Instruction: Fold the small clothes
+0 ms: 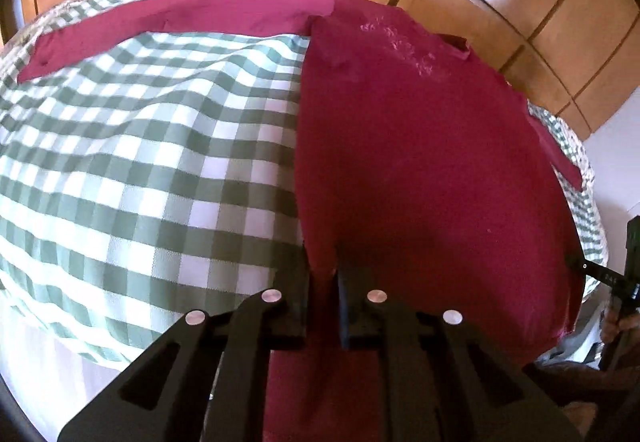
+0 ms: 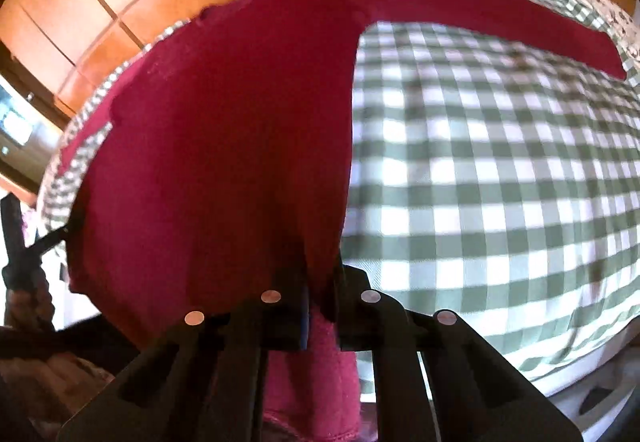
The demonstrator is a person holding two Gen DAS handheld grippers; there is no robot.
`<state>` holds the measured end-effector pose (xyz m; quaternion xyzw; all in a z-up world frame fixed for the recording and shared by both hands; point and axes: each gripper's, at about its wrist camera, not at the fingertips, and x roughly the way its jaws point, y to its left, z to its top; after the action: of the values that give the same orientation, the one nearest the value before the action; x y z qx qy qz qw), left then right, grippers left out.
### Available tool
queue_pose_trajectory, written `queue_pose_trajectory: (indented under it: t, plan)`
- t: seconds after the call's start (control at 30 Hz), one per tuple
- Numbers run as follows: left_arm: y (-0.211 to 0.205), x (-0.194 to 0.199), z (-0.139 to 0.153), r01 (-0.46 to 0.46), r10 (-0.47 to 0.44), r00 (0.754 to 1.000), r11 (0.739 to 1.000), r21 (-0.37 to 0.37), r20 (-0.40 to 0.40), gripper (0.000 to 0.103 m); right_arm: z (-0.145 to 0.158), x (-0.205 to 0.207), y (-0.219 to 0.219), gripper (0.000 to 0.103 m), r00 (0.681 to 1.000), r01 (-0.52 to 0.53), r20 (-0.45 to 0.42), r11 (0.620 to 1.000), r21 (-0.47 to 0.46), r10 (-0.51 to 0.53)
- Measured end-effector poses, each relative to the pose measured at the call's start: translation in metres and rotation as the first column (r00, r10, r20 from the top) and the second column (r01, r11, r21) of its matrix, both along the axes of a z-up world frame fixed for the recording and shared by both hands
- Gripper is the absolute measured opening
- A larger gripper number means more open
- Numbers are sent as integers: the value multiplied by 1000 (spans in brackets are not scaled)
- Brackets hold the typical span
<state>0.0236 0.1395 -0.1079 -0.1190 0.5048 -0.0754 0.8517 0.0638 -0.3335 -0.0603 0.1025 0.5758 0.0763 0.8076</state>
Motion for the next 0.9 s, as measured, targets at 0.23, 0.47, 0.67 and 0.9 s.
queue_pose_trajectory:
  t: [0.23, 0.47, 0.67, 0.9]
  plan:
    - [-9, 22, 47, -57, 52, 986, 998, 28, 157, 74, 8, 20, -46, 60, 987, 147, 49, 984, 100, -153]
    - [-83, 73, 46, 116, -134, 975, 987, 107, 176, 80, -1, 67, -193, 61, 766, 610, 73, 759, 228, -638]
    - [-127, 115, 16, 160, -178, 981, 970, 184, 81, 85, -20, 101, -289, 56, 539, 817, 56, 537, 211, -841]
    - [-132, 129, -9, 149, -161, 985, 973, 177, 54, 100, -19, 146, -335, 11, 512, 851, 77, 517, 92, -856]
